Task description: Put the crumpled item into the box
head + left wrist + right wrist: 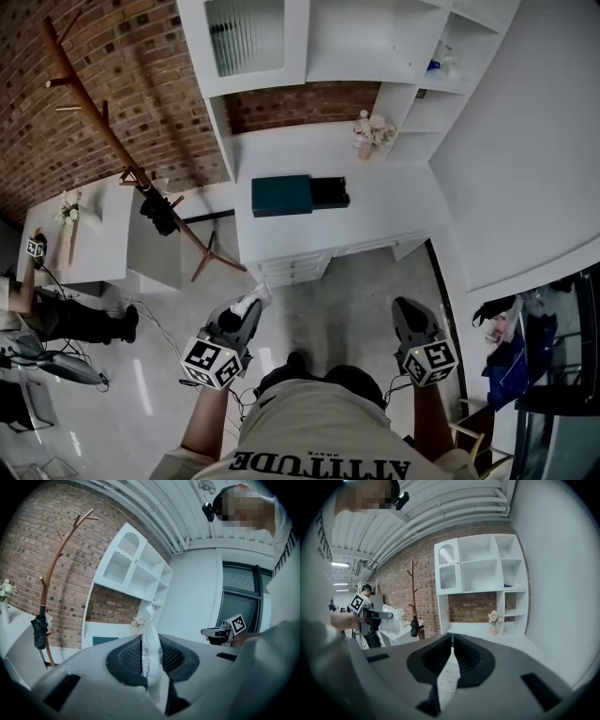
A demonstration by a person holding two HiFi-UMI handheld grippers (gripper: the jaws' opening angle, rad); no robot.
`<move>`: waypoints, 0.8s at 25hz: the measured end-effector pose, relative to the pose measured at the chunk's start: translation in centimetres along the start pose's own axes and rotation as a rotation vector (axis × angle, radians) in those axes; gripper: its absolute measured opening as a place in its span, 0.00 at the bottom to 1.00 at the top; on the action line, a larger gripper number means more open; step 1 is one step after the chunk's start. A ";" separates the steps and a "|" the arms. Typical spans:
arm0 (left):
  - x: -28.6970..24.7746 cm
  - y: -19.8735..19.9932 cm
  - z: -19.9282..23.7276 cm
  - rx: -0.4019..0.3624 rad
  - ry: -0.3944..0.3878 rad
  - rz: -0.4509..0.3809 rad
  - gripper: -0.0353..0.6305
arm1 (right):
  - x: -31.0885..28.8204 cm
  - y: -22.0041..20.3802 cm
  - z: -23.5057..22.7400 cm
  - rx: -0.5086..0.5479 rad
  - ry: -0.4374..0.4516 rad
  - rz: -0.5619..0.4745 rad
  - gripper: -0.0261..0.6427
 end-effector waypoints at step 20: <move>-9.5 0.9 0.8 0.086 0.051 0.010 0.17 | -8.8 1.1 -8.5 -0.022 0.074 0.026 0.09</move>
Point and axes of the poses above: the fingertips, and each gripper's own axes: x backward along the fingers, z to its left, y out of its top, the point moved 9 cm from there along x, backward along the fingers, and after that the axes turned 1 degree about -x, right-handed, at the moved point
